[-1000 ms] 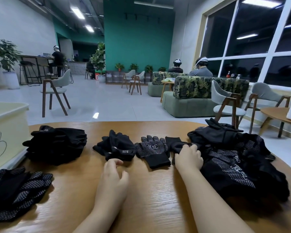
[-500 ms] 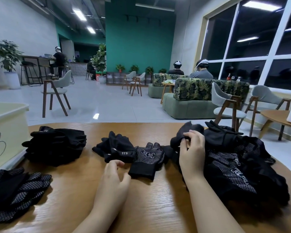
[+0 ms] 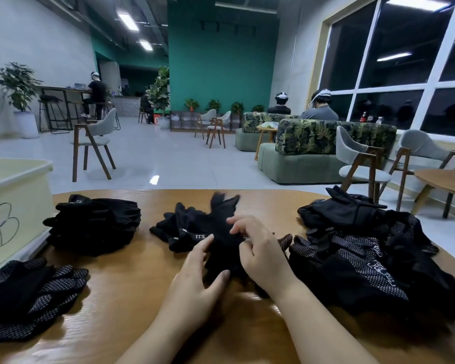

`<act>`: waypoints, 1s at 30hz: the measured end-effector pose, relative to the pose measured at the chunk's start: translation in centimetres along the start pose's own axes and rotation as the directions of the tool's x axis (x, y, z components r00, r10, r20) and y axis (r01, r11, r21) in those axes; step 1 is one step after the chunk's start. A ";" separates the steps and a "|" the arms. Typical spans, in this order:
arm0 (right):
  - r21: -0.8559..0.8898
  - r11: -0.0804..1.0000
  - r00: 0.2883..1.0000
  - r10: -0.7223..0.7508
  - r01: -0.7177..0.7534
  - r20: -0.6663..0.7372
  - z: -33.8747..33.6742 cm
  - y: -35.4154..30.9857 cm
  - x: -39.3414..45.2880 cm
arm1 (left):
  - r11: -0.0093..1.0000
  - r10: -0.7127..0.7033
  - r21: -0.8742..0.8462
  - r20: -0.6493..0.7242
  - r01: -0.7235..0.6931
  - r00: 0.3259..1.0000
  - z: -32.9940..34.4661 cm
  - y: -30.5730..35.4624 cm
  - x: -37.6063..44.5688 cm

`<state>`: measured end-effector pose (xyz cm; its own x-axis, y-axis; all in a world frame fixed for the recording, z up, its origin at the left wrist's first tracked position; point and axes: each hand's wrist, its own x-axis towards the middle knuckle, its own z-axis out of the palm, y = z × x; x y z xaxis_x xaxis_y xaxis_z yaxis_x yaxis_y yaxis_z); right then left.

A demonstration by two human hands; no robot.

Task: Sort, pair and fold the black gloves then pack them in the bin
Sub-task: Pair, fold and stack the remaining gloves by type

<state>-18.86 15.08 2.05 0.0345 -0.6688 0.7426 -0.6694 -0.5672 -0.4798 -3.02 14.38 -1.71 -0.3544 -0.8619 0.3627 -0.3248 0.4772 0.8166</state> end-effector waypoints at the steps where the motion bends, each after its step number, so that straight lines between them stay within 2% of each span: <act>1: 0.032 0.999 0.998 0.020 -0.022 0.056 0.2 -0.3 -0.1 | 1.000 0.006 -0.025 -0.011 -0.007 1.000 0.0 0.0 0.0; 4: 0.092 0.988 0.978 0.107 -0.125 0.177 0.3 -1.2 -0.4 | 0.997 0.027 -0.066 -0.059 -0.031 0.998 -0.1 0.0 -0.1; 7: 0.029 0.983 0.966 0.170 -0.179 0.196 -0.1 -0.9 -0.8 | 0.998 0.043 -0.043 -0.144 -0.049 0.989 -0.3 0.0 0.0; 10: 0.047 0.961 0.935 0.252 -0.272 0.248 -1.0 -1.0 -1.3 | 0.998 0.053 -0.024 -0.245 -0.061 0.968 -0.5 -0.2 0.2; 12: 0.059 0.952 0.918 0.270 -0.299 0.290 -1.3 -1.2 -1.8 | 0.994 0.016 -0.105 -0.249 -0.043 0.968 -0.5 -0.4 0.3; 14: 0.084 0.944 0.909 0.278 -0.318 0.310 -1.3 -1.4 -2.2 | 0.981 0.037 -0.179 -0.225 -0.079 0.974 -0.7 -0.6 0.4; 15: 0.085 0.942 0.905 0.284 -0.325 0.316 -1.2 -1.4 -2.2 | 0.980 0.076 -0.165 -0.224 -0.114 0.972 -0.7 -0.9 0.5; 20: -0.022 0.940 0.910 0.335 -0.340 0.246 -1.1 -0.4 -2.1 | 0.968 0.230 0.158 -0.243 -0.196 0.942 -1.5 -1.2 0.1; 24: -0.197 0.860 0.838 0.506 -0.471 0.205 -2.0 1.4 -2.2 | 0.958 0.282 0.169 -0.404 -0.232 0.870 -3.7 -0.4 -0.4; 26: -0.179 0.866 0.855 0.494 -0.467 0.158 -2.3 1.3 -2.1 | 0.965 0.260 0.141 -0.448 -0.220 0.855 -4.6 0.1 -0.8; 28: -0.058 0.918 0.910 0.397 -0.393 0.121 -2.3 0.1 -1.9 | 0.979 0.201 0.056 -0.460 -0.198 0.865 -5.1 0.8 -1.2; 30: 0.084 0.943 0.935 0.303 -0.322 0.185 -1.7 -1.2 -1.8 | 0.986 0.155 0.017 -0.464 -0.166 0.872 -5.1 1.2 -1.5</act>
<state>-19.42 17.83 2.06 -0.0330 -0.8860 0.4625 -0.5804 -0.3597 -0.7306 1.62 15.34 1.03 0.0475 -0.7572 0.6515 -0.2763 0.6168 0.7370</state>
